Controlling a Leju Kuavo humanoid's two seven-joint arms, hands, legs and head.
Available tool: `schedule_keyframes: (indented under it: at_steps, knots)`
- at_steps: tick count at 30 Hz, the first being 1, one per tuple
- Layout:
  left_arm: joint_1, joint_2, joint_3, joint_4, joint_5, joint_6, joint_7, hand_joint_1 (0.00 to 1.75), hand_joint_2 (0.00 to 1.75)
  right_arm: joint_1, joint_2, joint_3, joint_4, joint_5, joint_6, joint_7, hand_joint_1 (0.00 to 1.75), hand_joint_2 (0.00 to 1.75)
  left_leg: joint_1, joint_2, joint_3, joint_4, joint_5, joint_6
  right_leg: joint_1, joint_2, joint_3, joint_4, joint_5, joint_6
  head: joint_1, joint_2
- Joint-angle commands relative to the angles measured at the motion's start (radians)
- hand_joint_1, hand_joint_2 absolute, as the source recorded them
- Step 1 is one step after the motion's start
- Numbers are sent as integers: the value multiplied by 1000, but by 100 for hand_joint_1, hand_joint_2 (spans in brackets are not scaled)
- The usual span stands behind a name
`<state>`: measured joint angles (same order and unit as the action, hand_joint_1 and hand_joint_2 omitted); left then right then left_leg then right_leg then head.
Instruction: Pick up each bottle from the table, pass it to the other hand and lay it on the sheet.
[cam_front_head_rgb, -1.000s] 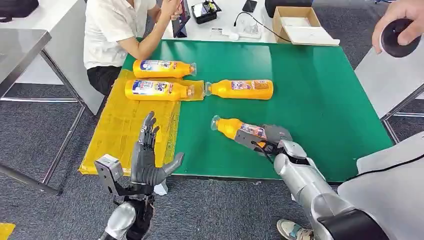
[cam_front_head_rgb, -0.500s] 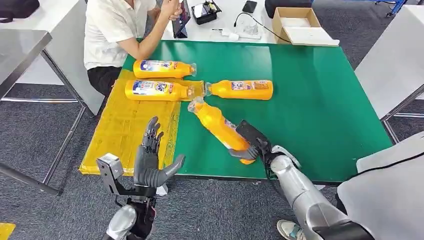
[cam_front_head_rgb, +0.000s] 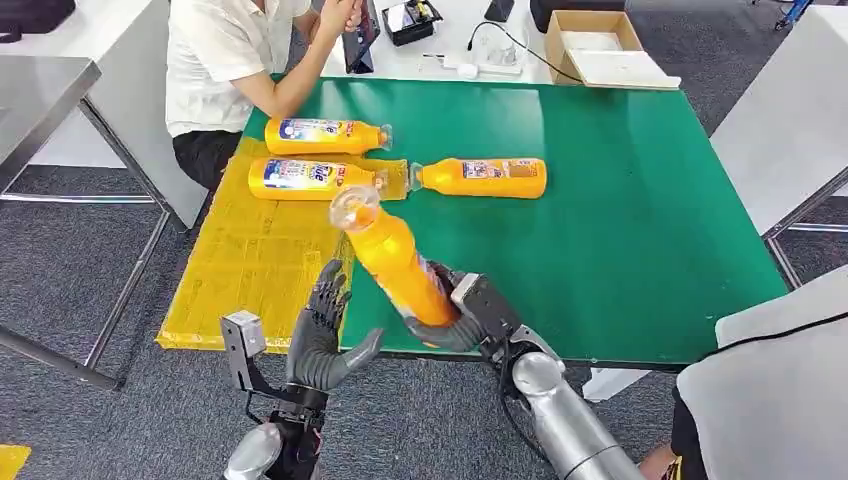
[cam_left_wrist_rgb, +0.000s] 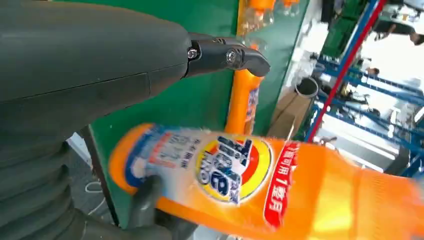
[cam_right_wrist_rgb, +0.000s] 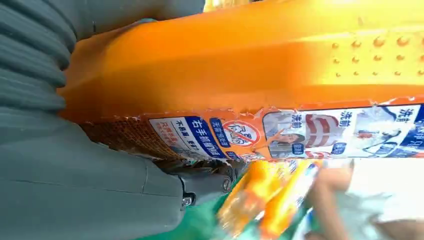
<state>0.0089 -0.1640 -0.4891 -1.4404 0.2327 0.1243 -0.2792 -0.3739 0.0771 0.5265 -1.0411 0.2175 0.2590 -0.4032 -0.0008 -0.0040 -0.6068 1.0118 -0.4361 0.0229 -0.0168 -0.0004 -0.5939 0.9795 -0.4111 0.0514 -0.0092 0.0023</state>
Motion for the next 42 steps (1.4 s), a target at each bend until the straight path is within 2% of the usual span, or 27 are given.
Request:
schedule_keyframes:
  at_steps: [1,12,18,23,24,25,26,33,34,37,42]
  knots:
    - [-31,8,-43,50,16,-22,5,0,175,15,-23,161,-75,16,-3,-20,175,175,1,0,4,0,-1,-1,1,-1,4,0,-1,-2,0,0]
    - [-26,11,-62,-12,46,-50,-13,0,175,3,-8,195,35,4,-8,-28,175,175,1,0,5,-1,-2,-1,1,0,6,-1,-2,-2,0,0]
    - [12,34,-74,-99,62,-82,-40,0,175,-13,-4,182,115,-1,-33,-4,175,175,0,1,4,-1,-1,-1,1,0,4,-1,-1,-2,0,0]
    - [-21,32,-76,-47,60,-92,-34,0,175,-51,-5,223,164,41,-36,11,175,175,0,0,3,-1,0,-1,0,0,4,-1,0,-2,0,0]
    - [-34,29,-79,-25,65,-106,-25,115,175,-60,-1,235,170,46,-32,12,175,175,1,0,5,-1,-1,-2,1,0,6,0,-1,-3,0,0]
    - [-39,29,-79,-16,66,-113,-25,166,175,-65,-1,244,171,52,-35,14,175,175,1,0,7,-1,-2,-2,1,0,8,-1,-2,-4,0,0]
    - [-41,27,-78,-11,66,-115,-25,166,175,-67,0,246,171,53,-38,14,175,175,0,0,4,-1,0,-1,1,0,4,-1,0,-2,0,0]
    - [-41,27,-78,-8,66,-116,-26,166,175,-69,1,247,171,54,-38,15,175,175,0,-1,3,-1,0,-1,0,0,3,-1,-1,-2,0,0]
    - [-41,32,-83,-11,71,-132,-20,175,175,-71,1,252,170,57,-41,16,175,175,1,0,7,0,-3,-2,1,0,8,0,-3,-4,0,0]
    - [-43,34,-75,13,152,-213,22,175,175,-99,8,279,177,75,-55,33,175,175,1,0,5,0,-1,-1,1,0,5,0,-1,-2,0,0]
    - [-45,40,-85,32,97,-195,24,175,175,-128,-6,293,172,90,-66,73,175,175,0,0,2,0,0,-1,0,0,2,0,0,-1,0,0]
